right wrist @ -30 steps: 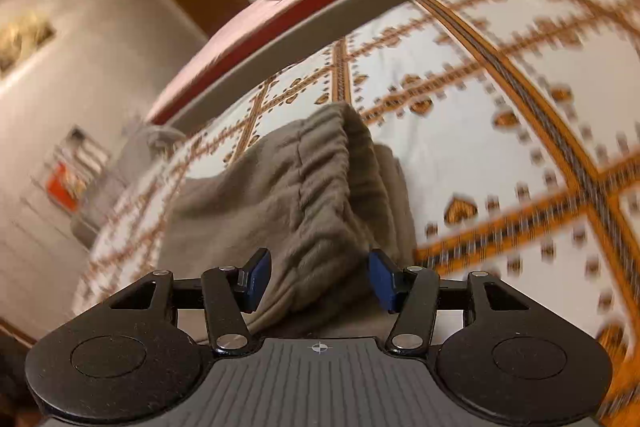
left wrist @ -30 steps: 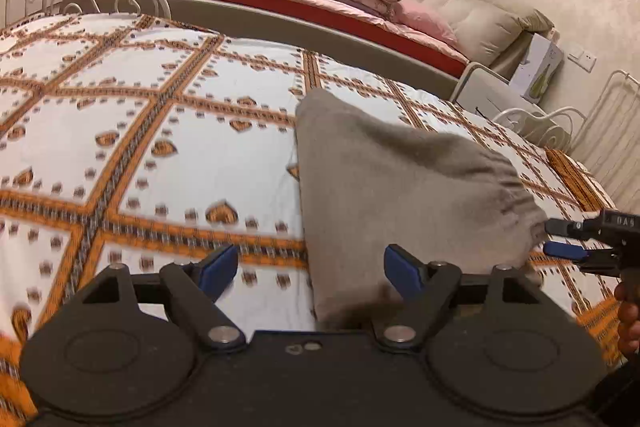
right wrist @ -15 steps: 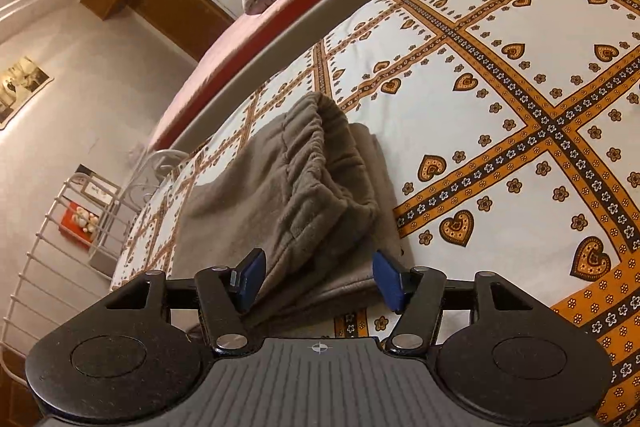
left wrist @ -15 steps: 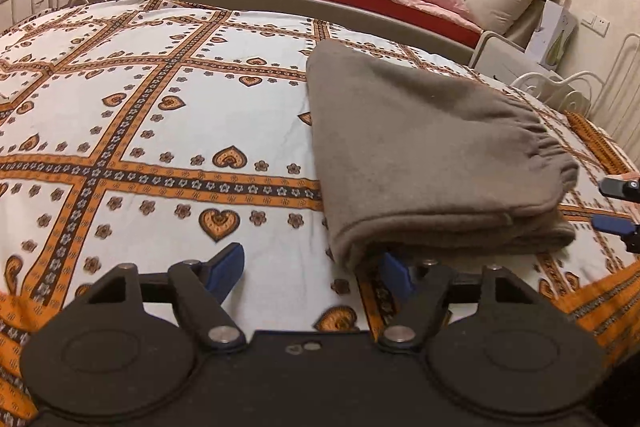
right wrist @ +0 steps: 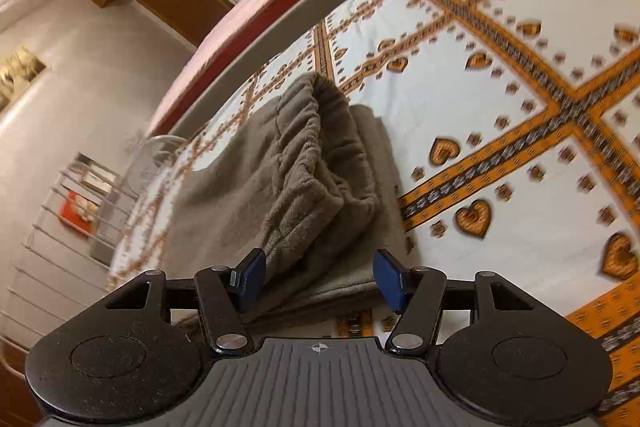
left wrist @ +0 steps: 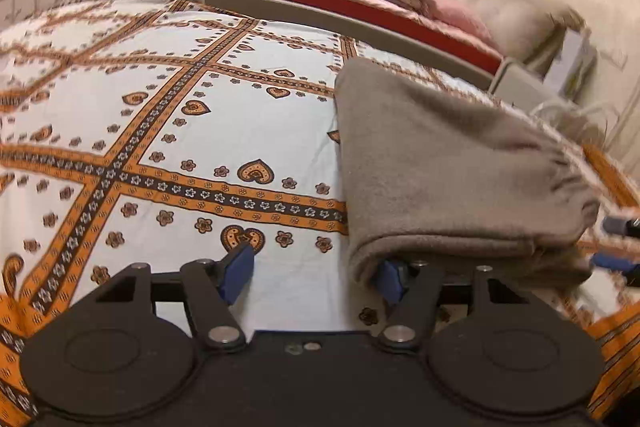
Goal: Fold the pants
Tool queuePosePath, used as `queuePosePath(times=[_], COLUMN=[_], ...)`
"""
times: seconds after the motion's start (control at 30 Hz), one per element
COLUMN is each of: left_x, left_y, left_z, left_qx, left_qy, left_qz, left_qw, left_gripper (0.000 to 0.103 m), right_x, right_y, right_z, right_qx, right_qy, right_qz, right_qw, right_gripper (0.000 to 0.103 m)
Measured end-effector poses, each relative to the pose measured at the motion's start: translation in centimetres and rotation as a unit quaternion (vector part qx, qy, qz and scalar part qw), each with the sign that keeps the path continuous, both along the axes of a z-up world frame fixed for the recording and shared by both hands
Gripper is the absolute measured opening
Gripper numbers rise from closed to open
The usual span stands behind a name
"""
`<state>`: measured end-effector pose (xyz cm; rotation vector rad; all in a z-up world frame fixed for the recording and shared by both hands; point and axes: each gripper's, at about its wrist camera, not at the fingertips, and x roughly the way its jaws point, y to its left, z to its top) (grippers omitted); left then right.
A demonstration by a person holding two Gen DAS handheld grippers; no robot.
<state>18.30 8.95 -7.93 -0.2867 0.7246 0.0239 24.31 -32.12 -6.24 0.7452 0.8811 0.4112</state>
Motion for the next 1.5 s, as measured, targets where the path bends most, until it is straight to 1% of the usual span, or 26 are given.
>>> queuePosePath(times=[0.07,0.17,0.27,0.33,0.47,0.53,0.57,0.6,0.63,0.67,0.73,0.77,0.8,0.83,0.87,0.9,0.93,0.97,1.0,1.07,1.1,1.2,1.3,1.37,1.43,1.5], left_x=[0.0,0.3,0.4,0.3,0.1,0.3,0.5,0.7,0.6,0.6,0.4,0.4,0.4,0.5,0.5,0.6,0.7,0.6,0.6,0.6,0.5,0.2,-0.5,-1.4,-2.5,-3.0], left_y=[-0.1,0.0,-0.1,0.0,-0.3,-0.7,-0.7,-0.6,-0.5,-0.5,-0.5,-0.5,-0.5,-0.6,-0.7,-0.8,-0.9,-1.0,-0.9,-0.7,-0.7,-0.6,0.0,0.8,2.3,4.3], left_z=[0.3,-0.1,-0.2,-0.1,0.3,0.2,0.0,-0.2,-0.4,-0.3,-0.1,-0.1,0.0,0.0,-0.1,-0.3,-0.4,-0.4,-0.3,-0.4,-0.5,-0.3,0.1,0.7,1.5,2.4], left_qx=[0.000,-0.004,-0.002,-0.007,0.000,0.018,0.025,0.026,0.023,0.025,0.026,0.023,0.023,0.029,0.034,0.036,0.035,0.038,0.040,0.035,0.036,0.039,0.034,0.028,0.023,-0.003], left_qy=[-0.004,0.005,0.004,-0.002,-0.025,-0.024,-0.014,-0.005,-0.002,-0.005,-0.011,-0.013,-0.016,-0.015,-0.011,-0.006,-0.003,-0.004,-0.005,-0.003,-0.004,-0.004,0.001,0.015,0.022,0.017], left_qz=[0.000,0.003,0.004,0.005,0.001,-0.002,-0.002,-0.002,-0.002,-0.003,-0.006,-0.007,-0.008,-0.009,-0.010,-0.012,-0.015,-0.014,-0.013,-0.014,-0.016,-0.020,-0.024,-0.022,0.001,0.015], left_qw=[1.0000,1.0000,1.0000,1.0000,0.9997,0.9996,0.9996,0.9997,0.9997,0.9997,0.9996,0.9996,0.9996,0.9994,0.9993,0.9993,0.9993,0.9992,0.9991,0.9993,0.9992,0.9990,0.9991,0.9993,0.9995,0.9997], left_gripper=[0.056,0.057,0.057,0.057,0.058,0.061,0.061,0.061,0.061,0.061,0.062,0.063,0.063,0.063,0.063,0.063,0.063,0.063,0.063,0.064,0.064,0.066,0.066,0.064,0.062,0.064], right_x=[0.4,1.0,2.0,2.8,3.9,4.5,4.6,4.5,3.9,3.3,2.0,1.6,1.2,1.4,2.0,3.0,3.8,3.6,3.4,3.2,3.1,2.8,3.0,3.1,2.3,1.5], right_y=[-0.2,-0.3,-0.1,0.1,0.7,1.4,1.9,2.3,2.3,2.2,2.0,2.0,1.8,2.0,2.1,2.2,2.2,1.7,1.5,1.9,1.9,1.2,1.0,1.0,0.3,-0.3], right_z=[-0.7,-1.5,-1.9,-2.8,-3.8,-3.4,-2.8,-1.9,-0.9,0.3,2.7,3.4,3.5,3.1,1.6,-0.4,-2.5,-3.1,-2.5,-1.2,-1.2,-2.0,-1.7,-1.6,-0.1,2.0], right_qx=[0.040,0.083,0.095,0.101,0.115,0.091,0.065,0.042,0.043,0.058,0.066,0.069,0.065,0.044,0.013,-0.015,-0.026,-0.007,0.006,-0.020,-0.024,-0.003,0.002,0.008,-0.003,-0.040], right_qy=[0.013,0.029,0.035,0.051,0.060,0.051,0.039,0.021,-0.009,-0.043,-0.106,-0.125,-0.134,-0.126,-0.087,-0.024,0.034,0.032,0.019,-0.003,-0.001,0.016,0.018,0.016,-0.008,-0.046], right_qz=[-0.003,-0.011,-0.017,-0.022,-0.033,-0.023,-0.014,-0.010,-0.012,-0.015,-0.013,-0.014,-0.018,-0.022,-0.024,-0.022,-0.017,-0.027,-0.031,-0.015,-0.011,-0.020,-0.017,-0.019,-0.024,-0.026], right_qw=[0.999,0.996,0.995,0.993,0.991,0.994,0.997,0.999,0.999,0.997,0.992,0.990,0.989,0.991,0.996,0.999,0.999,0.999,0.999,1.000,1.000,1.000,1.000,1.000,1.000,0.998], right_gripper=[0.060,0.060,0.060,0.060,0.060,0.057,0.047,0.040,0.039,0.039,0.039,0.039,0.039,0.039,0.039,0.039,0.038,0.038,0.039,0.039,0.039,0.039,0.041,0.042,0.043,0.043])
